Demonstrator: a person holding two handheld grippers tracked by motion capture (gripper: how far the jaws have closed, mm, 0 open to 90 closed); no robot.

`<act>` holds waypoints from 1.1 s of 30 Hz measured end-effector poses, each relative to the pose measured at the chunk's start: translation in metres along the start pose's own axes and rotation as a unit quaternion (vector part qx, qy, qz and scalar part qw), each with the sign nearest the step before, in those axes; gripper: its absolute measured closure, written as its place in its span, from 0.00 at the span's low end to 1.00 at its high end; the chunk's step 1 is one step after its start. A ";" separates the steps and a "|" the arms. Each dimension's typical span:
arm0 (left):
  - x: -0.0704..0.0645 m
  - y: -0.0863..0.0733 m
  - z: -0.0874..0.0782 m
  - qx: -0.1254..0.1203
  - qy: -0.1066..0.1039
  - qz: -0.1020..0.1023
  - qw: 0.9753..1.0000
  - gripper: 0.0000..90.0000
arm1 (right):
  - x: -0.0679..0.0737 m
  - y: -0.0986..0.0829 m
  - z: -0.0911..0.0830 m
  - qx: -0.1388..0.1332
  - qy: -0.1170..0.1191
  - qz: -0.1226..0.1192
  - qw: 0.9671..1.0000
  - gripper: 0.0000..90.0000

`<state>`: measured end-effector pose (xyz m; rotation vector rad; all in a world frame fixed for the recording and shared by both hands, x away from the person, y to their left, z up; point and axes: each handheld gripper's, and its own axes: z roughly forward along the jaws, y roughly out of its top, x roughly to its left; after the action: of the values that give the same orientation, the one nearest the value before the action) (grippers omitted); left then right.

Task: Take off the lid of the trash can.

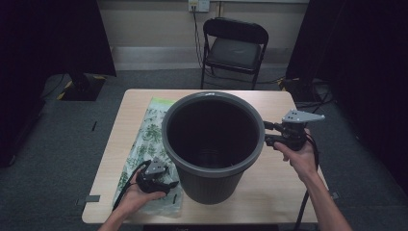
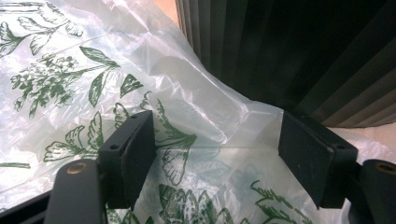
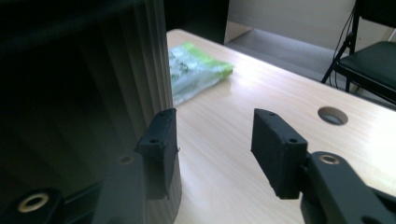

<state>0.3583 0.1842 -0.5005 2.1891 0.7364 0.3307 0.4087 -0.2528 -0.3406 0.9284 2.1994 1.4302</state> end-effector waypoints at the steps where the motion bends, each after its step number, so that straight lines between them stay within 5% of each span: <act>1: 0.000 0.000 0.000 0.000 0.000 0.000 1.000 0.30 | -0.001 0.003 0.000 0.000 -0.003 -0.002 1.000 0.58; 8: 0.000 0.000 0.000 0.000 0.000 0.001 1.000 0.30 | -0.008 0.024 0.000 0.002 -0.007 -0.006 1.000 0.63; 17: 0.000 0.000 0.000 0.000 0.001 -0.001 1.000 0.29 | -0.016 0.056 0.005 0.012 -0.018 0.005 1.000 0.51; 22: 0.000 0.000 0.000 0.000 0.001 -0.001 1.000 0.29 | -0.017 0.068 0.006 -0.001 -0.024 0.003 1.000 0.56; 28: 0.000 0.000 0.000 0.000 0.001 0.000 1.000 0.29 | -0.019 0.089 0.003 -0.026 -0.005 0.019 0.999 0.63; 33: 0.000 0.000 0.000 0.000 0.000 0.000 1.000 0.29 | -0.008 0.109 0.007 -0.023 0.021 0.009 0.999 0.64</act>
<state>0.3582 0.1838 -0.5006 2.1890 0.7363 0.3305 0.4547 -0.2244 -0.2453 0.9118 2.1823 1.5149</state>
